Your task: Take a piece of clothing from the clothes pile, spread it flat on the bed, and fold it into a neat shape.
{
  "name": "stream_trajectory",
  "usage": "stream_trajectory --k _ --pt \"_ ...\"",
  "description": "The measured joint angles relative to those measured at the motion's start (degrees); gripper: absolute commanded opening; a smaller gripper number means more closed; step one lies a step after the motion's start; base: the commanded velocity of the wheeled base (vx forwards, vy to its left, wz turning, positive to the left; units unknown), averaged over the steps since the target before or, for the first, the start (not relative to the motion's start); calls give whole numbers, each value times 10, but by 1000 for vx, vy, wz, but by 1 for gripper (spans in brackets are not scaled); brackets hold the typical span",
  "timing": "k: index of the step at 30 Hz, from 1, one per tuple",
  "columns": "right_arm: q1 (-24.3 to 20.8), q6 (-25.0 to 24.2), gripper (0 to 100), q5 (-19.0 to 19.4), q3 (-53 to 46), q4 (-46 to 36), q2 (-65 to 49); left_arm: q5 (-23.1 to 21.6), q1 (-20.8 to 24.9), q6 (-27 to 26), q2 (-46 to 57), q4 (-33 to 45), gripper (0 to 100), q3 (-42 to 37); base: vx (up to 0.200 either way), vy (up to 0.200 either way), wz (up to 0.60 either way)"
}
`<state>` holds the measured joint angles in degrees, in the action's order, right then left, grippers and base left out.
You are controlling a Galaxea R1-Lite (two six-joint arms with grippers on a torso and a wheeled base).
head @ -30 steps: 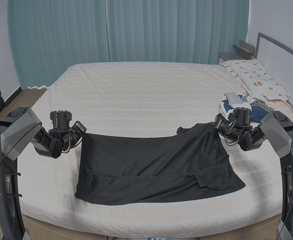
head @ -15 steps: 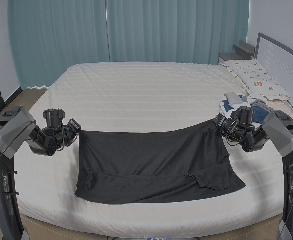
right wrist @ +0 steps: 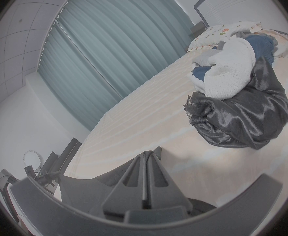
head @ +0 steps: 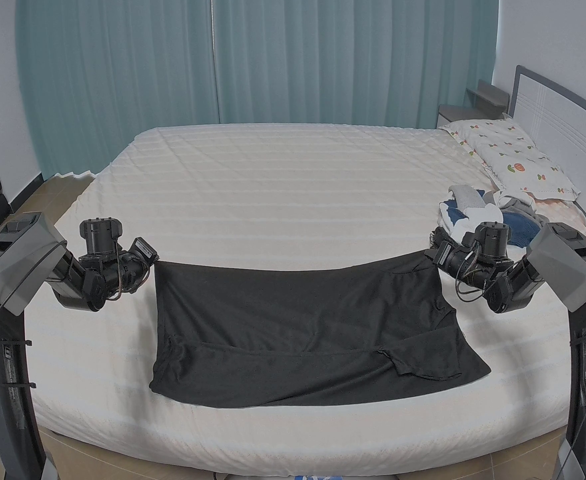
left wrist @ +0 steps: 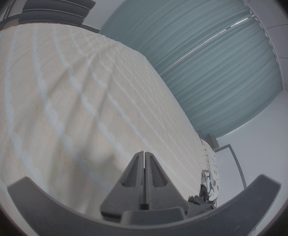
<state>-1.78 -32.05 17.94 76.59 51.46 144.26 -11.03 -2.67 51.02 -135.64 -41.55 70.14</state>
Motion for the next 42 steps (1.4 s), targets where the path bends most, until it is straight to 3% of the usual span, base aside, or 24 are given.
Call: stream_trajectory --k 14,23,30,42 --pt "15 29 0 38 -72 2 -26 -55 -7 -39 4 -27 0 -40 0 0 0" --pt "22 44 0 60 -128 24 -44 -122 -20 -59 19 -75 0 -96 0 0 0" --pt "30 64 0 66 -168 39 -49 -145 -29 -114 26 -83 0 -130 0 0 0" --pt "45 76 0 113 -244 69 -67 -179 -32 -229 28 -82 0 -181 0 0 0"
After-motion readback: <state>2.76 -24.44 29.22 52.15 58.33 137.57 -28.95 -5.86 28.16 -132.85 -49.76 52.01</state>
